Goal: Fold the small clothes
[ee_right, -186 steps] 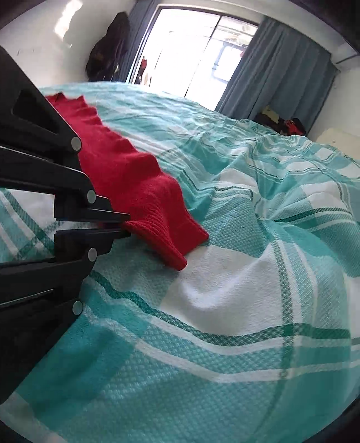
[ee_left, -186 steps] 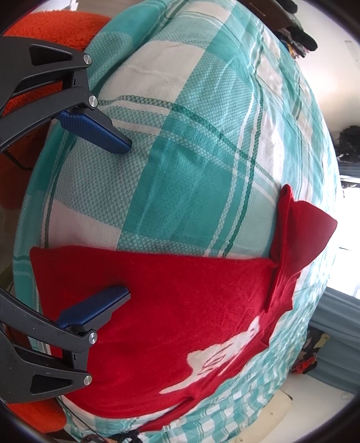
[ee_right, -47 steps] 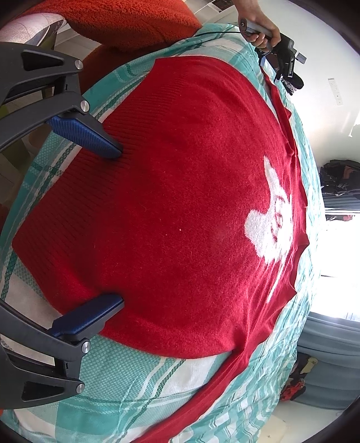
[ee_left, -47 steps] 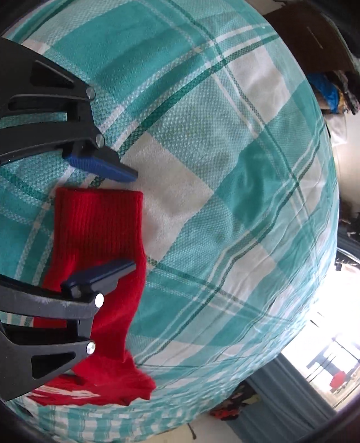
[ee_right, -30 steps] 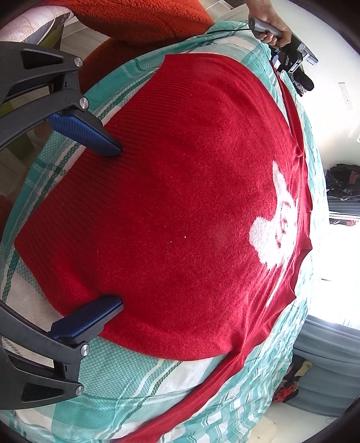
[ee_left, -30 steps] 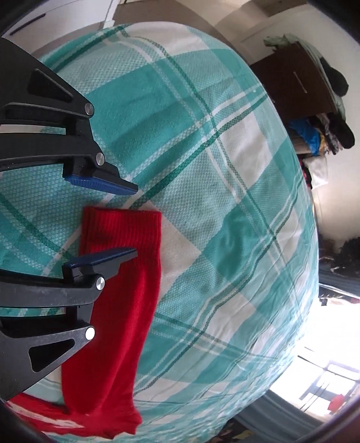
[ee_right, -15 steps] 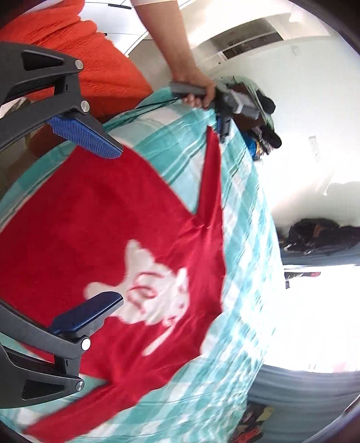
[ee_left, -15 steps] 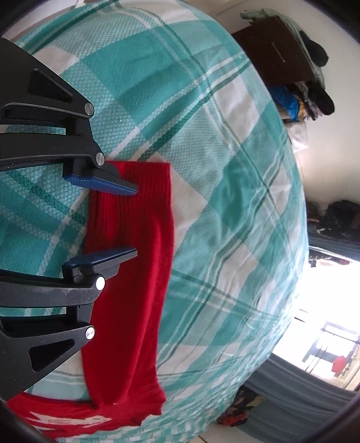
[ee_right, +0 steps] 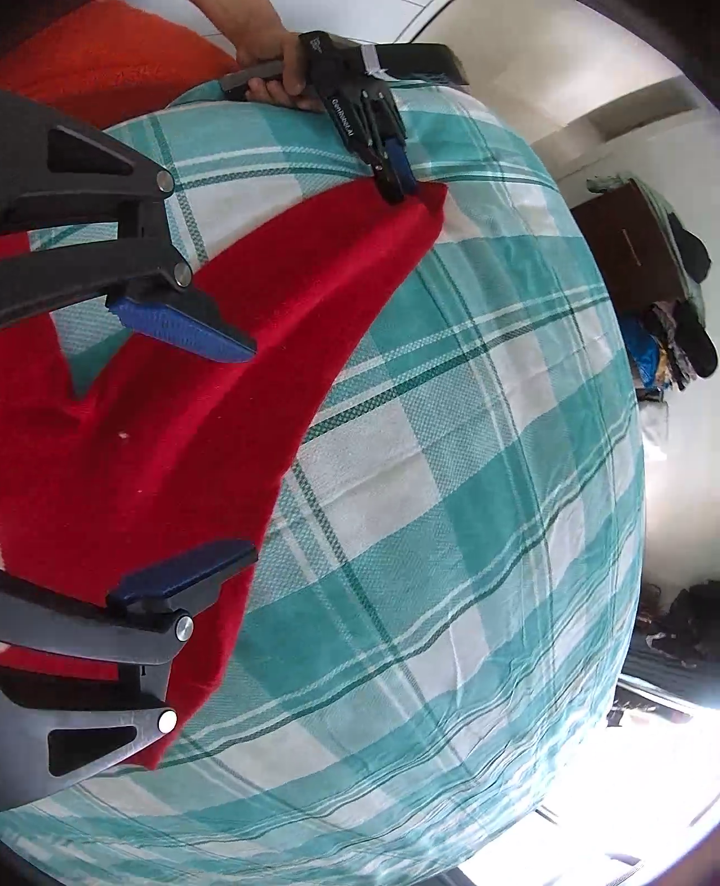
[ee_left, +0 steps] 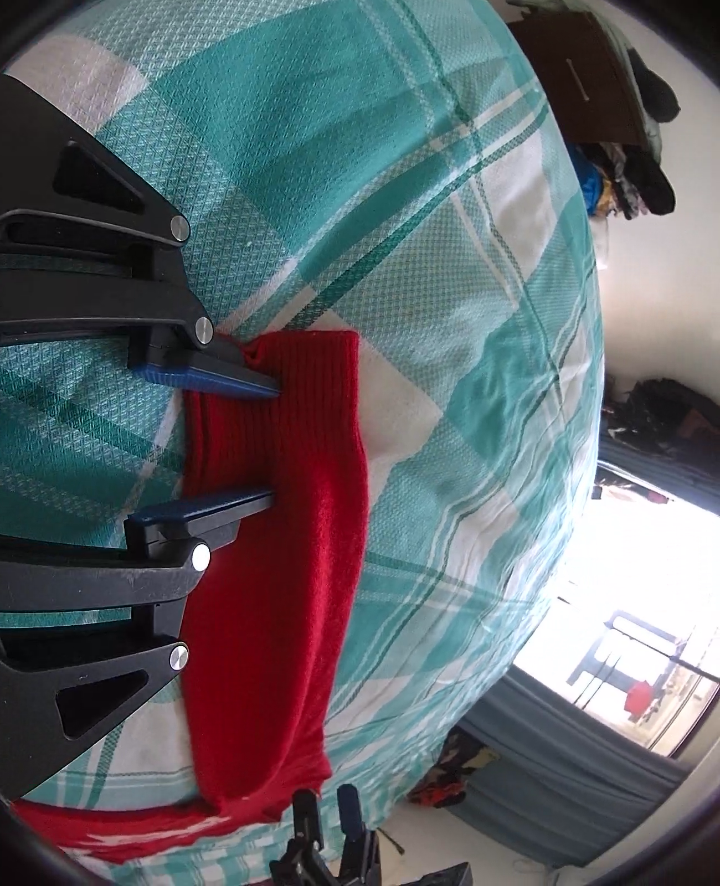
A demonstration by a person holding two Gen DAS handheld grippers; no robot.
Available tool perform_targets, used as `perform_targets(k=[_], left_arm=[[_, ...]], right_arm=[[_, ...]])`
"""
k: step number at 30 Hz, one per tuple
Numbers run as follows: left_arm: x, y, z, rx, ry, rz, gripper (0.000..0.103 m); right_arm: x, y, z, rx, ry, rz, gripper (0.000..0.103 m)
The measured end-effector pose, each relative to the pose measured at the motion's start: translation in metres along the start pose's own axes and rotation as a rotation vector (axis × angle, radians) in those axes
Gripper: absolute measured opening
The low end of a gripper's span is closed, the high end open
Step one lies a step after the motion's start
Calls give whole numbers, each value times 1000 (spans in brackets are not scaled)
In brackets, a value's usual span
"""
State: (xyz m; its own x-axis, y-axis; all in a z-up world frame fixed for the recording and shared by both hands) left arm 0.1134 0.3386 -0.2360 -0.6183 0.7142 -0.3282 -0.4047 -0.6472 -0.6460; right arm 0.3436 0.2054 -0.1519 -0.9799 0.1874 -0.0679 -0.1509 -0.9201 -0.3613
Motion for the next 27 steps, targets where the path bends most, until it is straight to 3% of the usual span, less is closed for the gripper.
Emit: perform_targets(k=[5, 6, 7, 9, 11, 13, 16, 19, 21, 22, 24, 27], left_arm=[[0, 1, 0, -5, 2, 1, 34], [0, 1, 1, -6, 2, 1, 34], [-1, 1, 0, -7, 3, 0, 34], [-1, 1, 1, -11, 3, -1, 34], [-1, 1, 1, -15, 2, -4, 34], [-1, 1, 1, -19, 3, -4, 34], [-1, 2, 1, -21, -1, -10, 34], [-1, 2, 1, -22, -2, -11, 34], [-1, 2, 1, -23, -1, -10, 34], [-1, 2, 1, -23, -1, -11, 34], [-1, 2, 1, -23, -1, -11, 34], [-1, 2, 1, -22, -2, -12, 34]], right_arm=[[22, -14, -59, 167, 46, 253, 62], [22, -14, -66, 183, 46, 274, 52], [22, -15, -71, 201, 15, 274, 33], [22, -17, -76, 218, -9, 285, 4], [19, -21, -73, 217, -5, 299, 4], [9, -30, -66, 179, 85, 304, 4], [-5, -39, -65, 120, 159, 216, 5], [-5, -30, -90, 184, 146, 148, 13], [-14, -32, -81, 140, 102, 105, 16], [-27, -34, -72, 116, 64, 52, 27], [-63, -36, -47, 38, 58, -65, 36], [-113, -19, -20, 1, -33, -267, 36]])
Point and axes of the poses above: each gripper's, at about its wrist camera, not at the fingertips, and z roughly against the way its jaws point, x to its left, y to its underside, the point moved 3 cm from there along -z, roughly the way its jaws point, and after that the axes turned 2 degrees about -x, right-handed, at the moved point
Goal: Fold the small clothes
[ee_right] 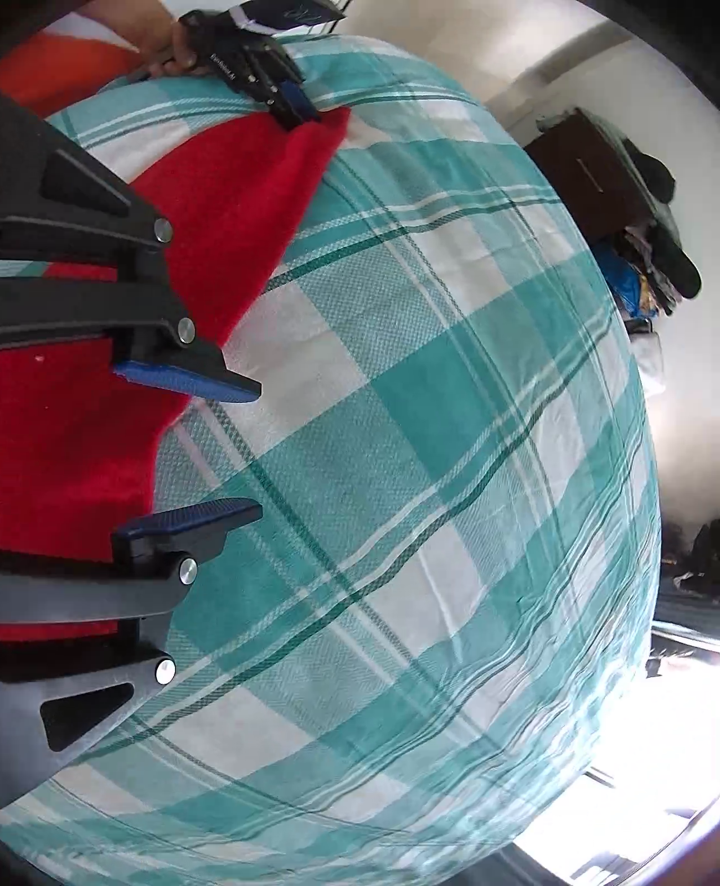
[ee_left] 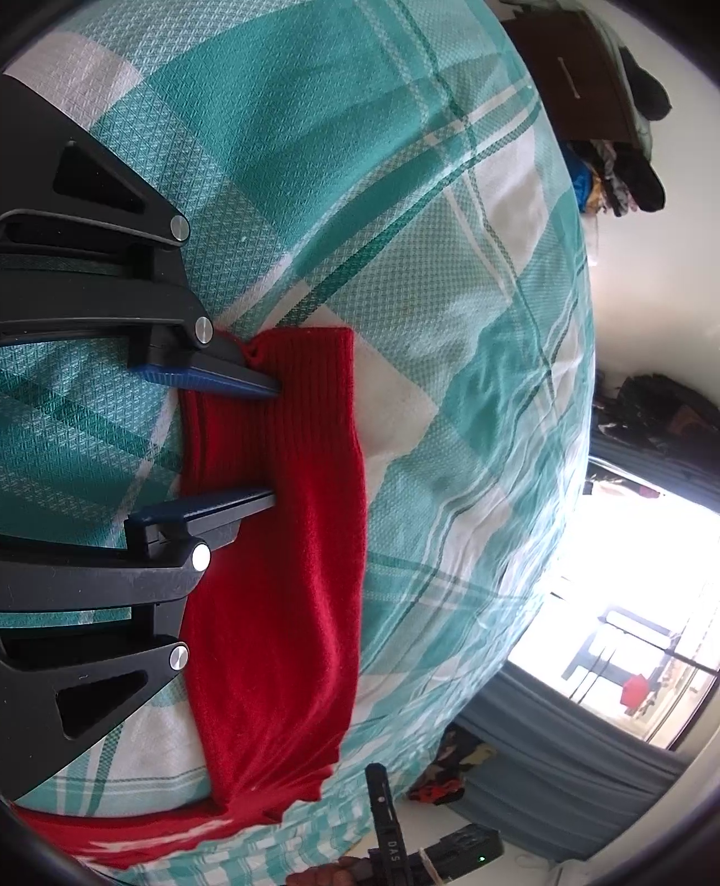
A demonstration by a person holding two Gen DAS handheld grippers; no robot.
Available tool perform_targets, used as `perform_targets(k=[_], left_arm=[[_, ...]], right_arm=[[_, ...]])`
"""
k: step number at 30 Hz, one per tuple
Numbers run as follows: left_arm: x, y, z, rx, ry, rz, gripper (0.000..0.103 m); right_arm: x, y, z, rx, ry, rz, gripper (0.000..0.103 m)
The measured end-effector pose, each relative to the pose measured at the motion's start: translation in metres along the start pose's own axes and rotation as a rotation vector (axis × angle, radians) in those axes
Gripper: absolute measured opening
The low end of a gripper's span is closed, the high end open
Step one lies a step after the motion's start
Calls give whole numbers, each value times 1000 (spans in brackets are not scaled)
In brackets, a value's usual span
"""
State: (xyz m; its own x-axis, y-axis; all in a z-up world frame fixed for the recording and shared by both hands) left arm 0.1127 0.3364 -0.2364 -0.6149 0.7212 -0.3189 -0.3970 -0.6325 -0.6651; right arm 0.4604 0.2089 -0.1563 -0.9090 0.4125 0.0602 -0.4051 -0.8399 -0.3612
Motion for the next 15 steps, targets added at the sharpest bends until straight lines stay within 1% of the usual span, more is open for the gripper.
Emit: perform_targets(k=[1, 3, 4, 5, 6, 7, 9, 10, 11, 12, 13, 14, 15], left_arm=[[0, 0, 0, 0, -1, -1, 34], [0, 0, 0, -1, -3, -2, 34], [0, -1, -1, -1, -6, -4, 34], [0, -1, -1, -1, -9, -6, 34], [-1, -1, -1, 0, -12, -9, 34], [-1, -1, -1, 0, -15, -12, 34], [-1, -1, -1, 1, -18, -14, 34], [-2, -1, -1, 2, -19, -15, 34], [-2, 0, -2, 2, -21, -16, 34], [-2, -1, -2, 1, -22, -18, 34], [-2, -1, -2, 0, -23, -19, 34], [-2, 0, -3, -1, -24, -20, 34], [-2, 0, -3, -3, -26, -22, 34]], right_arm=[[-11, 8, 0, 40, -61, -55, 36], [-10, 31, -11, 129, -179, -141, 36], [-9, 46, -18, 155, -216, -167, 35], [-7, 62, -22, 156, -185, -183, 34], [-15, 72, -29, 143, -98, -210, 32], [-27, 77, -35, 109, -26, -272, 30], [-48, 79, -34, -4, 8, -442, 30], [-53, 78, -28, -47, 81, -471, 30], [-54, 76, -20, -73, 177, -455, 31], [-52, 73, -11, -99, 240, -421, 33], [-49, 72, 0, -127, 291, -386, 38], [-46, 72, 14, -161, 305, -361, 40], [-46, 75, 31, -200, 269, -348, 42]])
Point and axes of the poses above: each gripper's, at about its wrist camera, not at the fingertips, and z roughly against the way its jaws point, x to its left, y to its underside, the point moved 3 cm from there along -z, roughly the way its jaws point, and after that the axes turned 2 degrees about -x, right-handed, at the moved point
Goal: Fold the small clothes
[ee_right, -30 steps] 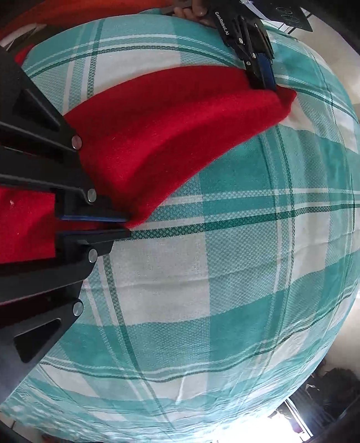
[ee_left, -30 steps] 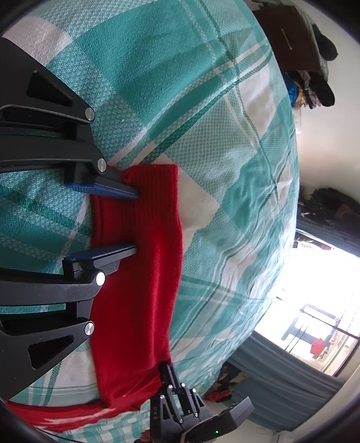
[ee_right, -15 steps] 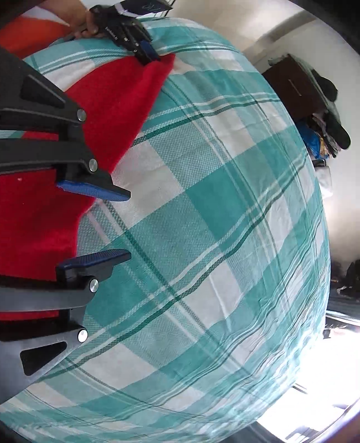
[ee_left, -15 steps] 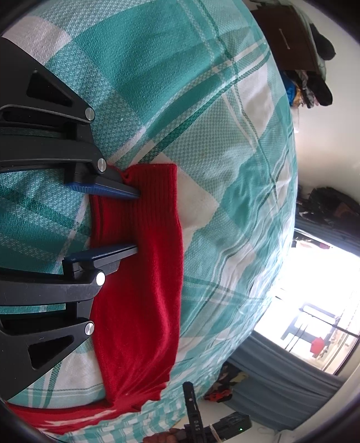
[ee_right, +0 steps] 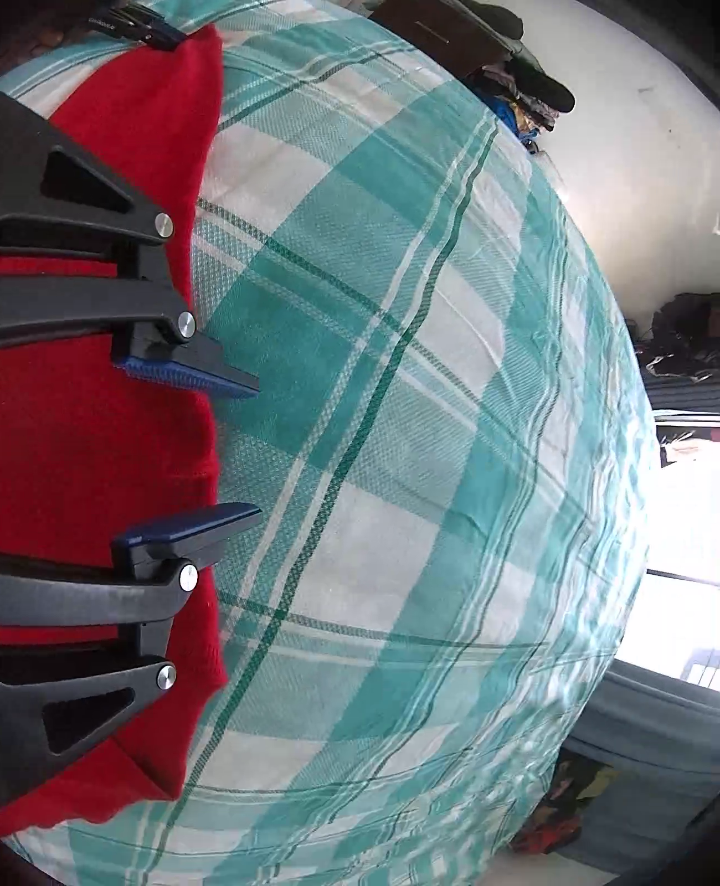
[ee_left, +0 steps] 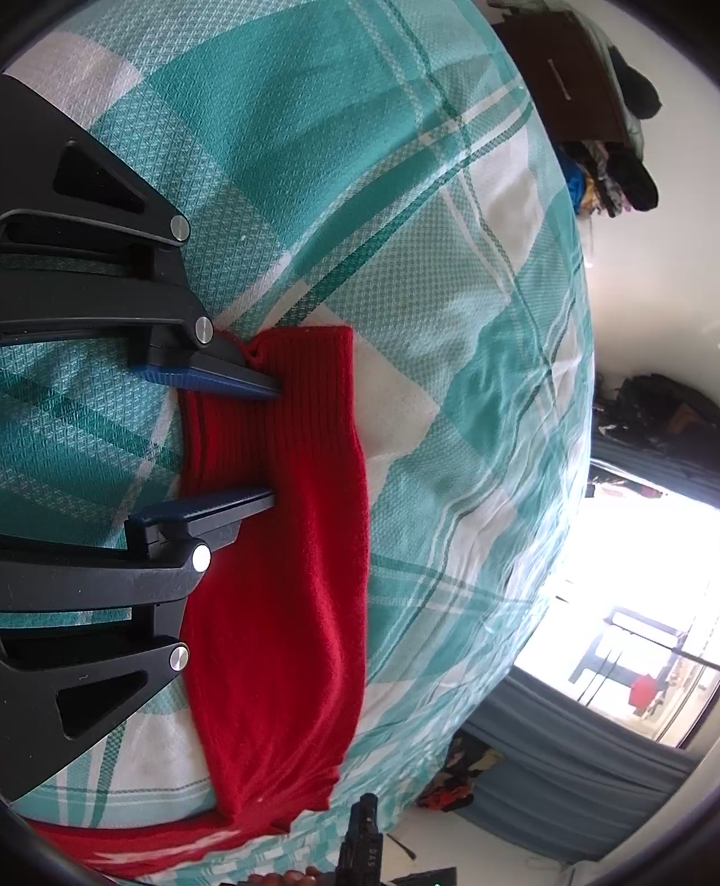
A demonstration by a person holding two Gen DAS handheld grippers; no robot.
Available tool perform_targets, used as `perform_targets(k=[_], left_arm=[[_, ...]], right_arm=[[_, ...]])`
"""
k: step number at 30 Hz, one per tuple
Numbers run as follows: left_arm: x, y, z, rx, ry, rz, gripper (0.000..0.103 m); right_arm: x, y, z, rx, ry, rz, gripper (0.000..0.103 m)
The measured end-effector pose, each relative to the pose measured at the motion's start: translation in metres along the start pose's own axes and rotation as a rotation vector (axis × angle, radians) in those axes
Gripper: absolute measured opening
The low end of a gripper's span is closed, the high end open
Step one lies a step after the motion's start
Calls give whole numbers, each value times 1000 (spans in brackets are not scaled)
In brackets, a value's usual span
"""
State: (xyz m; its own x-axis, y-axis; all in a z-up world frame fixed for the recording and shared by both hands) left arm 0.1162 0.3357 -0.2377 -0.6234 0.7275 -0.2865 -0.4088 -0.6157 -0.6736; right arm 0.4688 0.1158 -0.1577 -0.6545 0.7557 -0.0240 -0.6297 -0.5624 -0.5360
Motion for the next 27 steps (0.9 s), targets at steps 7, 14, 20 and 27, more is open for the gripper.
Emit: perform_targets(k=[7, 14, 20, 27], left_arm=[[-2, 0, 0, -4, -19, -18, 34], [-11, -1, 1, -6, -72, -72, 35], [-26, -12, 8, 70, -169, -127, 51], [-69, -24, 89, -44, -179, -127, 78]], right_arm=[[-23, 113, 127, -150, -118, 56, 72], [-65, 349, 182, -13, 14, -31, 72], [-107, 422, 238, -84, 104, -232, 73], [-151, 429, 261, -239, 186, -372, 78]])
Point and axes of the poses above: each gripper's, at about its wrist camera, not at the fingertips, and z roughly against the way its jaws point, x to its left, y to its underside, the point moved 3 cm from there along -z, roughly the way its jaws point, and after that the axes turned 2 degrees about -x, right-handed, at the moved point
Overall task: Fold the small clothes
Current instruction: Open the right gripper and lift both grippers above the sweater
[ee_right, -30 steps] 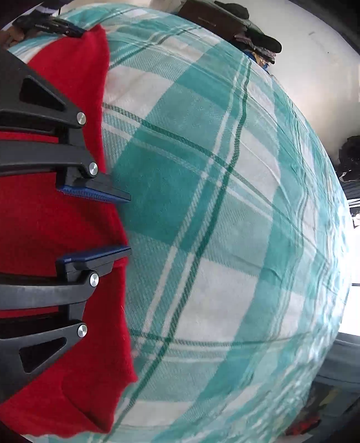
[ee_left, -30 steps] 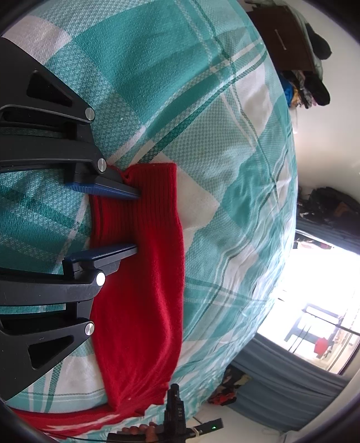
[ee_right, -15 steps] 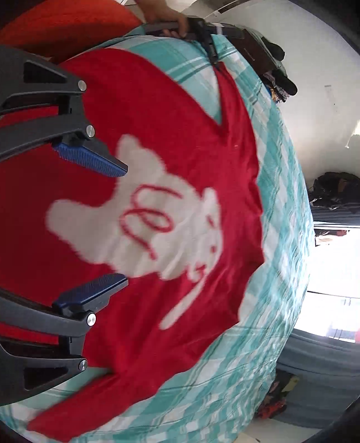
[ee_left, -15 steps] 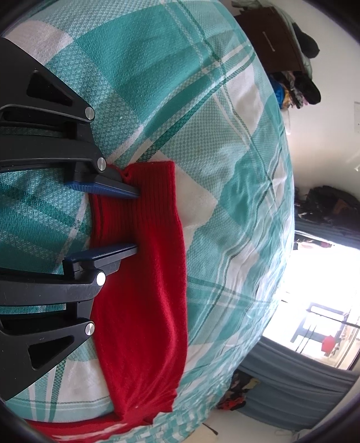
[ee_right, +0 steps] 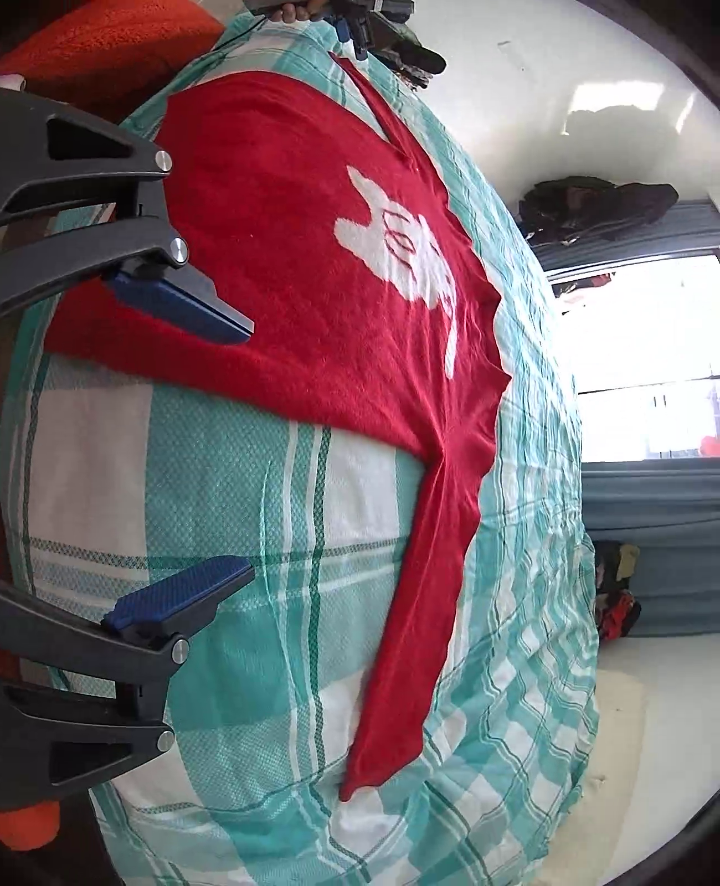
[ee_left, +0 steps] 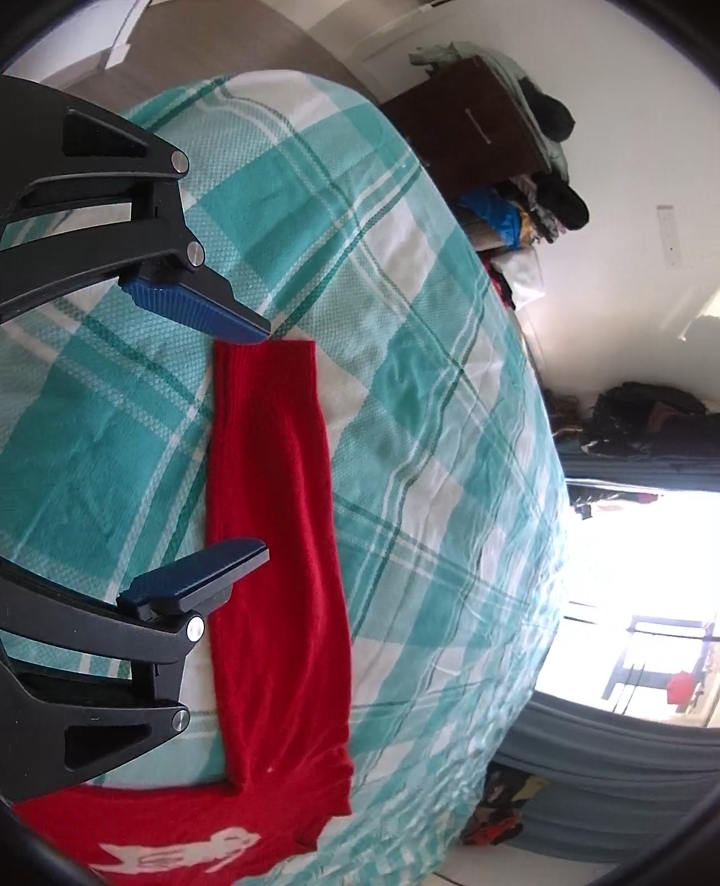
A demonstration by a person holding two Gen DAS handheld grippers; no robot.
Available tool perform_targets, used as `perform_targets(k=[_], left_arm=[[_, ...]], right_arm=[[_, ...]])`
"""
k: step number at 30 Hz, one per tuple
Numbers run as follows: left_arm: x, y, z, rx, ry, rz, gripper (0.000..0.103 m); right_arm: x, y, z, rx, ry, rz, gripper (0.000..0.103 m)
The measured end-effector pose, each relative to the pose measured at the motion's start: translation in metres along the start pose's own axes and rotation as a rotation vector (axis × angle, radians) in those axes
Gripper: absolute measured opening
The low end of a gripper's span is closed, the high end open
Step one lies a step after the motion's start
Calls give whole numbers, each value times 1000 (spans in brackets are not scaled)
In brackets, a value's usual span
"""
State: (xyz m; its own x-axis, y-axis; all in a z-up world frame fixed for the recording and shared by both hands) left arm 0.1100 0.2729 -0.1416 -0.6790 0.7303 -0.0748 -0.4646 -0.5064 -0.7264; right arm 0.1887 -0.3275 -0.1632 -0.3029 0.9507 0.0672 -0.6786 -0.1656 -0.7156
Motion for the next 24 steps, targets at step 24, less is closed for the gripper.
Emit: perform_targets(k=[24], left_arm=[[-112, 120, 28, 132, 142, -112, 94]], right_arm=[[-13, 2, -11, -12, 56, -47, 90]])
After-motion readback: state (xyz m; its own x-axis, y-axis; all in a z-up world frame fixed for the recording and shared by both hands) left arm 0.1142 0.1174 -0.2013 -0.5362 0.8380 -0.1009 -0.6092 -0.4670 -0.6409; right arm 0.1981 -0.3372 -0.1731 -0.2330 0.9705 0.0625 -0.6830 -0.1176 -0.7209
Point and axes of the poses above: each gripper's, at about its wrist camera, not at the fingertips, and z roughly against the way its jaws point, x to its left, y to its underside, the point moved 3 cm from there along -z, roughly the way its jaws point, and after that the axes turned 2 degrees about -x, right-handed, at the moved point
